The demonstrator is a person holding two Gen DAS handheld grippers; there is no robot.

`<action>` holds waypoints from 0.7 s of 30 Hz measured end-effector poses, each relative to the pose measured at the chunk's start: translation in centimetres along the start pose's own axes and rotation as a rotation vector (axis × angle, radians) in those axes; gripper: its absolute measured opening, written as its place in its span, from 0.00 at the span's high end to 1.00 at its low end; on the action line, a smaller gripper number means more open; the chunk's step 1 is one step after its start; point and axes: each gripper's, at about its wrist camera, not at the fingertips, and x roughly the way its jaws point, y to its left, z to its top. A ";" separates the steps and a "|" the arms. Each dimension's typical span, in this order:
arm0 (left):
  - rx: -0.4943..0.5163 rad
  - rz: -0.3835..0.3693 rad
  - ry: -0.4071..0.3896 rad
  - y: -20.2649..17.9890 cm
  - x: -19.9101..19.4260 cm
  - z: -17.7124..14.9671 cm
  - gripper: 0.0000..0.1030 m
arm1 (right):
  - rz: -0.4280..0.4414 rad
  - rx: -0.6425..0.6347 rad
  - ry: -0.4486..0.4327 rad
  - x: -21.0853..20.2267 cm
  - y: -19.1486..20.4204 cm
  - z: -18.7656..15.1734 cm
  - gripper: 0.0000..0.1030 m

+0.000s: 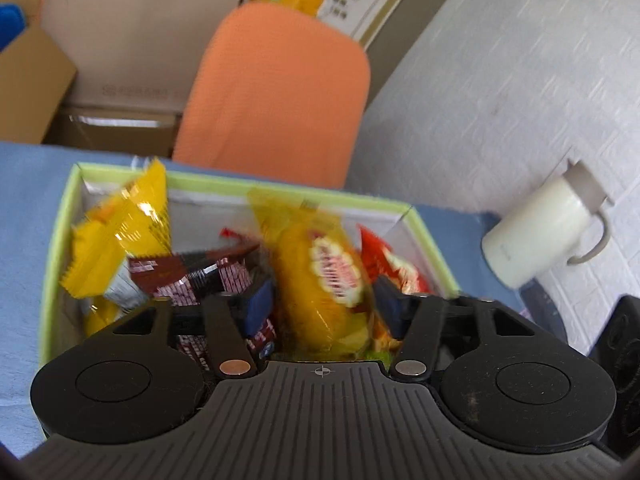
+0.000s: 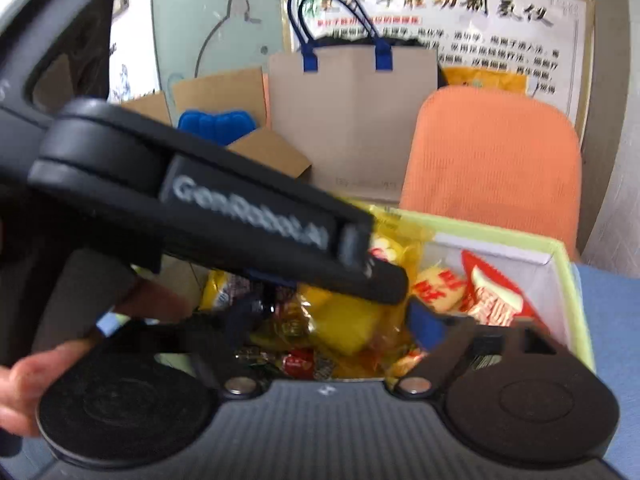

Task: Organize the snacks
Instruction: 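Carry the yellow bread pack with the left gripper and release it into the box, then move the left gripper to the blue cookie pack and close on it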

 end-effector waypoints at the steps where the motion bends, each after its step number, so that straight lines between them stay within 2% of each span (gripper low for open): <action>1: 0.009 -0.001 -0.032 -0.3 -1.1 -0.1 0.49 | -0.005 0.002 -0.024 -1.3 0.0 -0.1 0.09; 3: 0.029 -0.003 -0.097 -1.0 -3.7 -0.4 0.39 | -0.010 0.027 -0.072 -4.4 -0.6 -0.6 0.09; 6: 0.051 -0.023 -0.142 -2.2 -7.3 -1.5 0.34 | -0.050 0.058 -0.123 -9.4 -1.3 -2.4 0.09; 9: 0.060 -0.049 -0.131 -3.6 -9.4 -4.7 0.29 | -0.091 0.160 -0.123 -13.7 -2.1 -6.6 0.09; 12: 0.063 -0.117 -0.065 -5.0 -9.6 -9.1 0.30 | -0.177 0.245 -0.083 -17.3 -1.7 -11.7 0.09; 15: 0.079 -0.189 0.035 -7.3 -7.9 -13.6 0.31 | -0.287 0.320 -0.024 -20.6 -1.1 -16.7 0.09; 18: 0.077 -0.234 0.147 -9.8 -5.3 -16.7 0.36 | -0.305 0.361 0.003 -22.3 -0.5 -19.3 0.09; 21: 0.100 -0.266 0.229 -12.5 -3.2 -18.2 0.39 | -0.331 0.347 0.005 -22.8 -0.7 -20.1 0.09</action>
